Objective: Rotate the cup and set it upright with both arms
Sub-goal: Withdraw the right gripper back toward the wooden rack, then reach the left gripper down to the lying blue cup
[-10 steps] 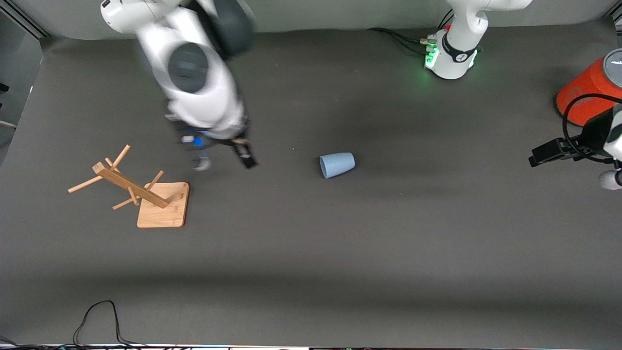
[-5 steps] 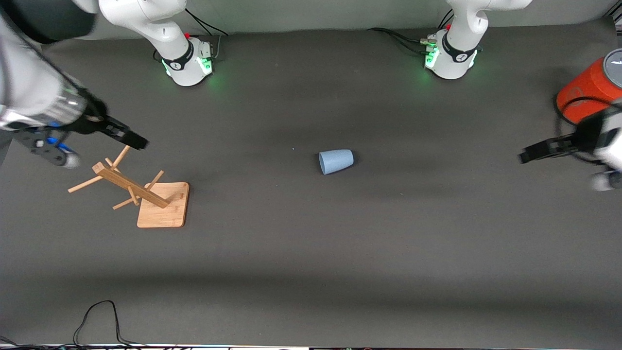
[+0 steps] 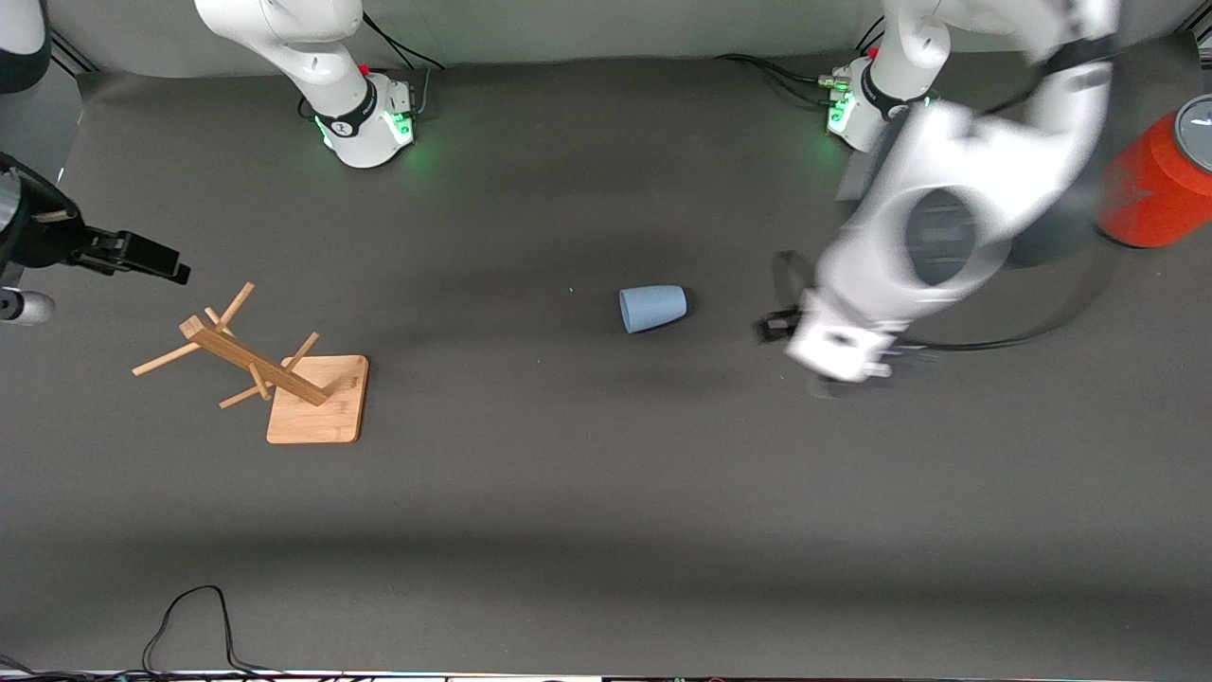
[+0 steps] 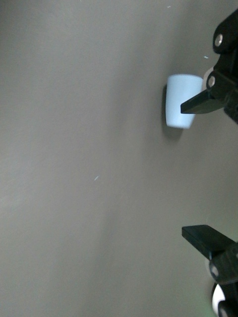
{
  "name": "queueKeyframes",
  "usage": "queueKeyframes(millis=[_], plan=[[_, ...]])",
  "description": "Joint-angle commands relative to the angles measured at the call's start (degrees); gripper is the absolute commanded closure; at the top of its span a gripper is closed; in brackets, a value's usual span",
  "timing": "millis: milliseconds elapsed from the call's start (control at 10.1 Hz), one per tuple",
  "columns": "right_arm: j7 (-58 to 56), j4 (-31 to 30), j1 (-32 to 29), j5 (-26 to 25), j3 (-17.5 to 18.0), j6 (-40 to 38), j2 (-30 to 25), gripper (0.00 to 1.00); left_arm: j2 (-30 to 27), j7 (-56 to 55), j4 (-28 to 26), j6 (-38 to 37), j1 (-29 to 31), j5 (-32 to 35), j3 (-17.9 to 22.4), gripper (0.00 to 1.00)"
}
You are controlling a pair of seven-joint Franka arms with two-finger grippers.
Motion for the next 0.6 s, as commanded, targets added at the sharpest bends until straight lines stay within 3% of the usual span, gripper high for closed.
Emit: queueKeyframes(millis=[0,298,497], plan=[[-5.2,-2.16,0.2,-0.79,-0.59,3.17,-0.55,0.0,10.01,-12.03,7.02,0.13,-7.73,2.27,1.24,0.0],[-5.92,-5.41,-0.06,-0.88,-1.03,5.12,-2.48,0.0,19.71,-19.52,11.79,-0.04,-17.49,4.1,1.24,0.0],[-5.57,-5.86,-2.42,-0.88,2.12,4.86,-3.19,0.0,22.7,-22.6,12.05,0.22,-21.37,5.25,1.24,0.0]])
